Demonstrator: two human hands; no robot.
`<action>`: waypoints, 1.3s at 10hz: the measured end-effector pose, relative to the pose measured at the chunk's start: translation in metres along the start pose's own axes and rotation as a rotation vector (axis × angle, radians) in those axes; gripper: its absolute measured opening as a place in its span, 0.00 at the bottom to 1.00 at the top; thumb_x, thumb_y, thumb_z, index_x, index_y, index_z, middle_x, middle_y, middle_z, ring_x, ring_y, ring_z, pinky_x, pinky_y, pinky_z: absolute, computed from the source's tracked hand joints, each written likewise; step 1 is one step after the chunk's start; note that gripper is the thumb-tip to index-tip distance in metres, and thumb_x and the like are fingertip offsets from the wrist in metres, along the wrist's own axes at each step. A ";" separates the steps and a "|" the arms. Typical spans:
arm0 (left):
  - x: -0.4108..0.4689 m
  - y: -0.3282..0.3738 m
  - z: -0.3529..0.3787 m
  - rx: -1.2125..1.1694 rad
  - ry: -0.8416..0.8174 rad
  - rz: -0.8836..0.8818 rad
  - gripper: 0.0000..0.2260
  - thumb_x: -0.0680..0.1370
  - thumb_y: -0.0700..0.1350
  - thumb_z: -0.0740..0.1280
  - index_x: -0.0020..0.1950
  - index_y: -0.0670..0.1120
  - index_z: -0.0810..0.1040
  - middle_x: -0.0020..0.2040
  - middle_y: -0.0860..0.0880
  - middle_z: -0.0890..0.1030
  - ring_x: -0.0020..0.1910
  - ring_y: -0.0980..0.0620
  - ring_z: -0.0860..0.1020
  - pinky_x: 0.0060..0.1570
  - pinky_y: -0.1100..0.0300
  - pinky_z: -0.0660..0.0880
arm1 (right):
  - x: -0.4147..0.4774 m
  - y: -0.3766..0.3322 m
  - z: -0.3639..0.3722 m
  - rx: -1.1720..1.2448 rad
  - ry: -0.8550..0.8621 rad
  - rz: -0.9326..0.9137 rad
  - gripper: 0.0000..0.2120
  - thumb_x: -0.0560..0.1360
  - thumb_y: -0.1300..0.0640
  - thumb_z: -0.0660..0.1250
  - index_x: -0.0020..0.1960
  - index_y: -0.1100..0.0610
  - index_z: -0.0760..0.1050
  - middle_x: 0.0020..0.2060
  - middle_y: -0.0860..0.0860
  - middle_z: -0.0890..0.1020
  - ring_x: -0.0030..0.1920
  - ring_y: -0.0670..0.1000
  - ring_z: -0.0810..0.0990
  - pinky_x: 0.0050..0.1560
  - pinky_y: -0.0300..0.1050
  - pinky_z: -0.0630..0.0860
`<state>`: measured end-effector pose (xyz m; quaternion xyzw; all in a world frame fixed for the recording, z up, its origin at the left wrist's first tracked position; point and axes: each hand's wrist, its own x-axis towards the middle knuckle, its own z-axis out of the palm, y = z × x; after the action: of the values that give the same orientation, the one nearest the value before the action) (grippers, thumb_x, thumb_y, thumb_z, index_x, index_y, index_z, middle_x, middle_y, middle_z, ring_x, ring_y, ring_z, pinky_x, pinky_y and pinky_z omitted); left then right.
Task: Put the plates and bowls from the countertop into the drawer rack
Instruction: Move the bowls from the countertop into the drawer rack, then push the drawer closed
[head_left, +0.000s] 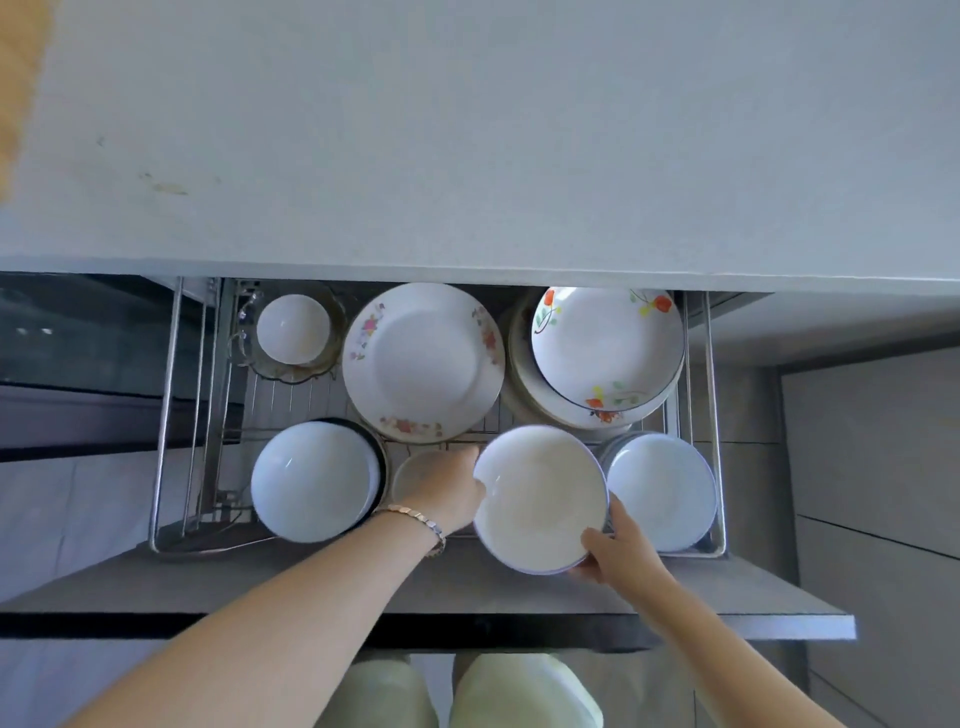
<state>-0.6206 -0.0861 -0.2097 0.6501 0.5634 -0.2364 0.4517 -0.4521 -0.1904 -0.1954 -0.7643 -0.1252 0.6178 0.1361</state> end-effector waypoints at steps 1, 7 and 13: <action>-0.002 0.012 0.007 0.006 0.021 -0.004 0.03 0.78 0.40 0.57 0.47 0.44 0.69 0.39 0.50 0.71 0.42 0.48 0.69 0.32 0.63 0.59 | 0.010 0.009 0.001 -0.035 0.025 0.030 0.27 0.76 0.69 0.55 0.70 0.49 0.60 0.53 0.57 0.75 0.55 0.61 0.77 0.37 0.44 0.83; 0.009 0.026 0.019 -0.500 -0.165 -0.192 0.26 0.80 0.37 0.49 0.76 0.53 0.51 0.58 0.45 0.69 0.52 0.45 0.72 0.46 0.51 0.79 | 0.019 -0.013 -0.003 -0.433 0.200 -0.007 0.17 0.80 0.62 0.51 0.68 0.61 0.63 0.55 0.63 0.78 0.55 0.62 0.78 0.48 0.45 0.71; -0.063 -0.056 0.005 -0.860 0.215 -0.274 0.08 0.80 0.40 0.55 0.54 0.42 0.72 0.36 0.47 0.76 0.32 0.52 0.75 0.31 0.62 0.71 | -0.051 0.016 0.008 0.420 0.320 -0.006 0.08 0.78 0.62 0.58 0.50 0.60 0.76 0.34 0.54 0.77 0.30 0.51 0.73 0.32 0.40 0.70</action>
<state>-0.6889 -0.1257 -0.1783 0.3440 0.7347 0.0301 0.5840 -0.4695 -0.2227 -0.1565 -0.8070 0.0266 0.5009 0.3118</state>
